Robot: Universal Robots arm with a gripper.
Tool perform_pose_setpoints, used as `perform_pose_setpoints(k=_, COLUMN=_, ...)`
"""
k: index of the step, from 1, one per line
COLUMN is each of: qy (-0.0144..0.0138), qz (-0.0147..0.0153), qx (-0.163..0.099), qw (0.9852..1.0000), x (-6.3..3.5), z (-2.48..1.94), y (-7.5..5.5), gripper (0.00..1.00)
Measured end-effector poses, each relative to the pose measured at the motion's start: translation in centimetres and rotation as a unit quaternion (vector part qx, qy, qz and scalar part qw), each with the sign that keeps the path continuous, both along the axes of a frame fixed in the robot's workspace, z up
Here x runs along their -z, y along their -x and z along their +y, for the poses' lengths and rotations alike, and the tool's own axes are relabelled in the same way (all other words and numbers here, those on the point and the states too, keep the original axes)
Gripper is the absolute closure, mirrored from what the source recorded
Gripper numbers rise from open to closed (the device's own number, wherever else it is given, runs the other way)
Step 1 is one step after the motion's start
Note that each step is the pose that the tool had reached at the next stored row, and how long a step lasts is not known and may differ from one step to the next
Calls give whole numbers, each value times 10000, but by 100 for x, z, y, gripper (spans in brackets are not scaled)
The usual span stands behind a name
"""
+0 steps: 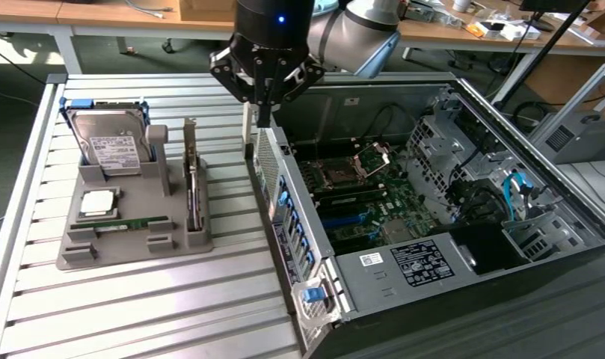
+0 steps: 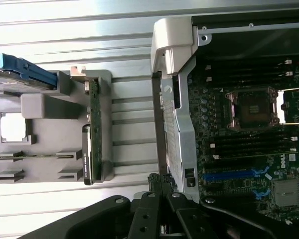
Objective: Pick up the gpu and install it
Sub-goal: 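Reach for the gpu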
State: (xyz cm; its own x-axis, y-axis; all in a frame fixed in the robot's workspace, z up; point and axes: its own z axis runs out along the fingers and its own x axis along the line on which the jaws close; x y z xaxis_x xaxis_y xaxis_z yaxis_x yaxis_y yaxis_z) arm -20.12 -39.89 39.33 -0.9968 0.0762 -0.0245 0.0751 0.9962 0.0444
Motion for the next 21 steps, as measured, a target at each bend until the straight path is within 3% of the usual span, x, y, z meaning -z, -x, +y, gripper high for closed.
perform_pose_setpoints(k=21, qy=0, qz=0, qx=0, qw=10000, x=0, z=0, y=50, gripper=90)
